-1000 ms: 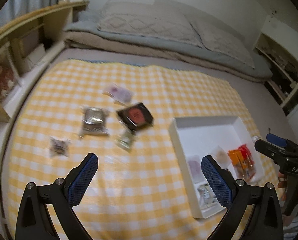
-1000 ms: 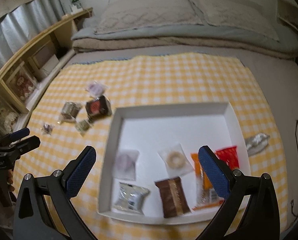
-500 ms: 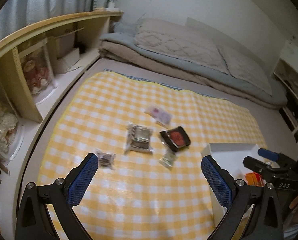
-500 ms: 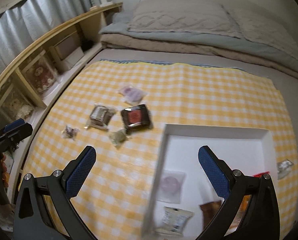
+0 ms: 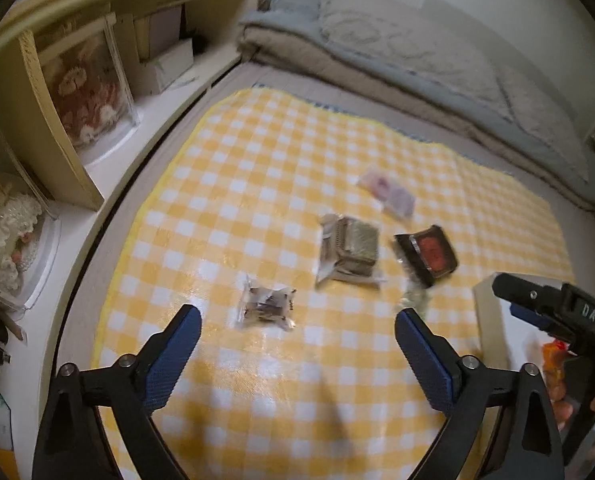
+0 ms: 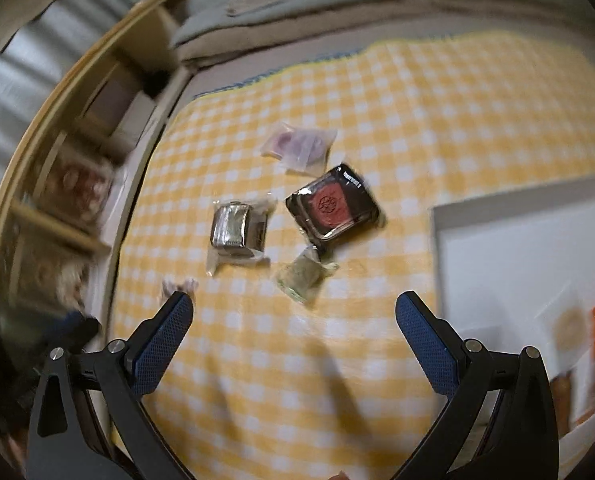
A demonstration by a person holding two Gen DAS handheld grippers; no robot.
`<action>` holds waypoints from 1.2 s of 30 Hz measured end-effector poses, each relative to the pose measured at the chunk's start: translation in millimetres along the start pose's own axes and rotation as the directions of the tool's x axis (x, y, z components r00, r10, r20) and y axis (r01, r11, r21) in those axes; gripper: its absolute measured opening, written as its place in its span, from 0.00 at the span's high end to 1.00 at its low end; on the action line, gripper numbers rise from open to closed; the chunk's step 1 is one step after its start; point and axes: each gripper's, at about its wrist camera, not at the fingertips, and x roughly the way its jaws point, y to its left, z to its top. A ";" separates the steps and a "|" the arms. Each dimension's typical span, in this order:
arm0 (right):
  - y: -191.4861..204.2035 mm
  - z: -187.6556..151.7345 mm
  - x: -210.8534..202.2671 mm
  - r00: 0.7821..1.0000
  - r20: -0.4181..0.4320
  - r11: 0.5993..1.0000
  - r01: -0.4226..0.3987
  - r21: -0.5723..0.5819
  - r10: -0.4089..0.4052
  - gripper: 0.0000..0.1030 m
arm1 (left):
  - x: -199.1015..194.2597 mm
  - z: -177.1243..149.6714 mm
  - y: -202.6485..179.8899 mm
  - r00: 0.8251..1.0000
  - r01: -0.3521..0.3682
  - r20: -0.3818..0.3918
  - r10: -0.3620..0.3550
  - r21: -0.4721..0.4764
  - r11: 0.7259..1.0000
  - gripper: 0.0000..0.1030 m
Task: Organize snacks
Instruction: 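Grasp the small red-printed candy with the left tool while the right tool grasps the green-printed packet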
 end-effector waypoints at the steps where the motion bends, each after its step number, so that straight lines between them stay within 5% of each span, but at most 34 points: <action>1: 0.9 2.1 6.6 1.000 -0.005 1.000 -0.007 0.025 0.007 0.08 | 7.7 2.9 -0.6 1.000 -0.002 -0.011 0.002 -0.001 1.000 0.11; 10: -7.1 -0.8 76.5 0.990 -0.119 0.965 -0.039 0.258 0.072 0.24 | 78.9 17.6 -7.2 0.991 -0.084 -0.092 0.095 0.113 0.990 0.17; 18: -26.7 -3.4 100.5 0.991 -0.131 0.919 0.045 0.391 0.007 0.39 | 132.2 16.7 -9.4 0.971 -0.134 -0.179 0.158 0.143 0.981 0.31; 24: -27.5 3.7 114.0 0.990 -0.142 0.935 0.058 0.350 -0.008 0.50 | 155.5 16.3 -4.9 0.962 -0.147 -0.210 0.174 0.137 0.980 0.40; 27: -26.8 6.5 117.2 0.989 -0.148 0.956 0.069 0.287 -0.027 0.72 | 161.2 15.1 -4.2 0.959 -0.148 -0.224 0.175 0.131 0.980 0.47; 33: -25.6 5.8 110.4 0.985 -0.165 0.978 0.078 0.194 -0.046 0.74 | 159.0 16.3 -2.3 0.960 -0.119 -0.245 0.138 0.088 0.989 0.69; 36: -21.0 4.7 103.7 0.985 -0.167 0.986 0.074 0.151 -0.049 0.74 | 152.8 16.7 -2.8 0.961 -0.129 -0.234 0.146 0.084 0.988 0.71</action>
